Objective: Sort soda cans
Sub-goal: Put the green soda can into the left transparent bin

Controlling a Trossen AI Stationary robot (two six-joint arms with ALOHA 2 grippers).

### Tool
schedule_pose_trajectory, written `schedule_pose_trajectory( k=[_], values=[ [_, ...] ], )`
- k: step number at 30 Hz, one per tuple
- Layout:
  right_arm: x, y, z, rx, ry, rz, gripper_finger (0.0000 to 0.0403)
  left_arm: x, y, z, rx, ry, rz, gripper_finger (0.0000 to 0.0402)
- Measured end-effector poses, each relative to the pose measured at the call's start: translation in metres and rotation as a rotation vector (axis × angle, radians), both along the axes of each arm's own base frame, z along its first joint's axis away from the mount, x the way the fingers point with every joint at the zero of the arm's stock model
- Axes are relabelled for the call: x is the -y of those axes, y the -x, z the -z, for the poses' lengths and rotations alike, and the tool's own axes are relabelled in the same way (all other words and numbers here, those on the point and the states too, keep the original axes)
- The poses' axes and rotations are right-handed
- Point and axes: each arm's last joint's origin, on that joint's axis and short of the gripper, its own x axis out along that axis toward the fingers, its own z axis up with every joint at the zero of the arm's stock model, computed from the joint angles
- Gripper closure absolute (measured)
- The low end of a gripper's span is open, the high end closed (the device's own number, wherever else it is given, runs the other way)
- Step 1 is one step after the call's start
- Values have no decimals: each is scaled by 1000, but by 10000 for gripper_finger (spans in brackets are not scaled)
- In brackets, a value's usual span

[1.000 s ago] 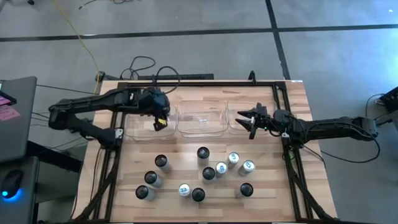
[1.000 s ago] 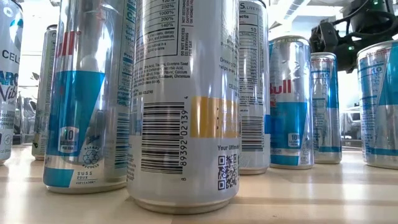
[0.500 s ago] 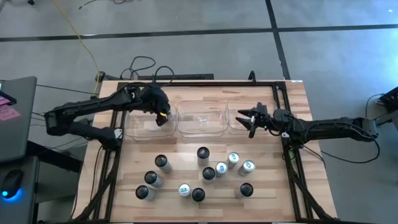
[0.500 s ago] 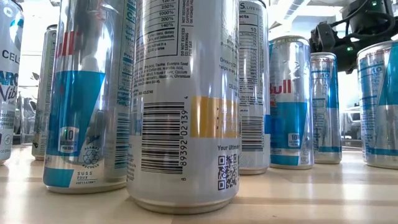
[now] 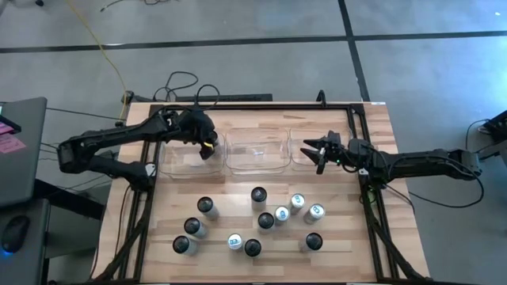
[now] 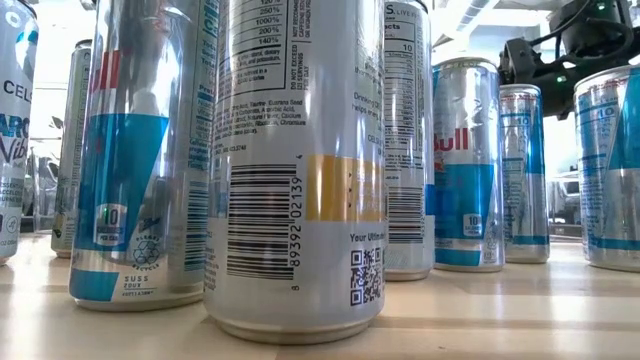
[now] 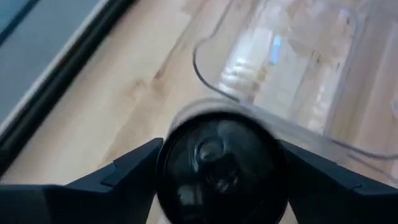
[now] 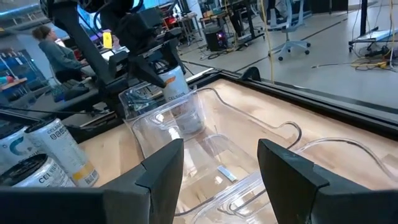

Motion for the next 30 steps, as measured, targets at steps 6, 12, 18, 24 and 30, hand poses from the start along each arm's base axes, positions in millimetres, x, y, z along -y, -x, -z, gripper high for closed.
schedule_pose_trajectory(
  k=[6,12,18,24,30],
  values=[
    [0,0,1,8,-33,27,175,0,1,-3,17,-6,-21,67],
    [-2,0,1,0,-31,54,175,5,11,-10,9,-18,-33,50],
    [-1,0,2,-4,-29,80,175,18,39,-33,85,-32,-55,48],
    [-1,0,2,-4,-28,80,174,45,68,-50,168,22,39,48],
    [-1,0,1,0,-26,80,174,79,75,-59,245,95,311,48]
  ],
)
